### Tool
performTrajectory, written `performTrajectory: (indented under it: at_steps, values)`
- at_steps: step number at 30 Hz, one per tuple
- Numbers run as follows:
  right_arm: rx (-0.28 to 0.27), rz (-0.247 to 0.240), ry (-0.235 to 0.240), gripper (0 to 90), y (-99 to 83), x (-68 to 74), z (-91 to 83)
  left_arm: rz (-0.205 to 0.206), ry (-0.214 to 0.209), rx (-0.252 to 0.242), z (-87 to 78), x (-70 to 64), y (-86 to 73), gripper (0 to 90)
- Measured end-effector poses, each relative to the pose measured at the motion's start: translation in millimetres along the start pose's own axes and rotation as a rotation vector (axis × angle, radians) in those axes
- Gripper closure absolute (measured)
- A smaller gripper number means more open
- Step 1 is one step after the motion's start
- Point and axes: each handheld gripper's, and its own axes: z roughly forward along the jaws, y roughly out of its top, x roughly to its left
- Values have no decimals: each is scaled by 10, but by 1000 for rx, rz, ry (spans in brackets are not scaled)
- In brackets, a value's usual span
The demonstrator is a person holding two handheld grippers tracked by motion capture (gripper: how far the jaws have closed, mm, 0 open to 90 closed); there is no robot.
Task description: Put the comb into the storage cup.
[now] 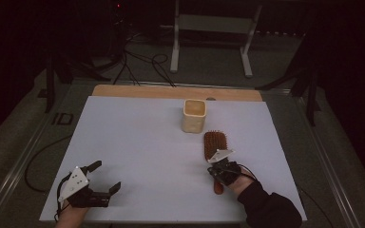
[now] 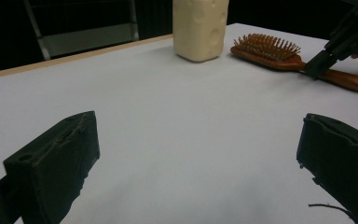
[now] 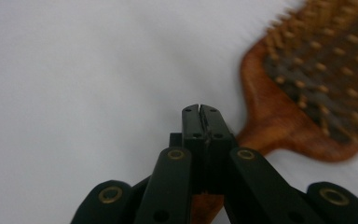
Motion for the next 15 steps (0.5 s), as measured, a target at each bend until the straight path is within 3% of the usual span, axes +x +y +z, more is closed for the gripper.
performTrajectory:
  at_steps: [15]
  values:
    - [-6, 59, -51, 900, -264, -267, -190, 7, 2, 9, 7, -3, -1, 0]
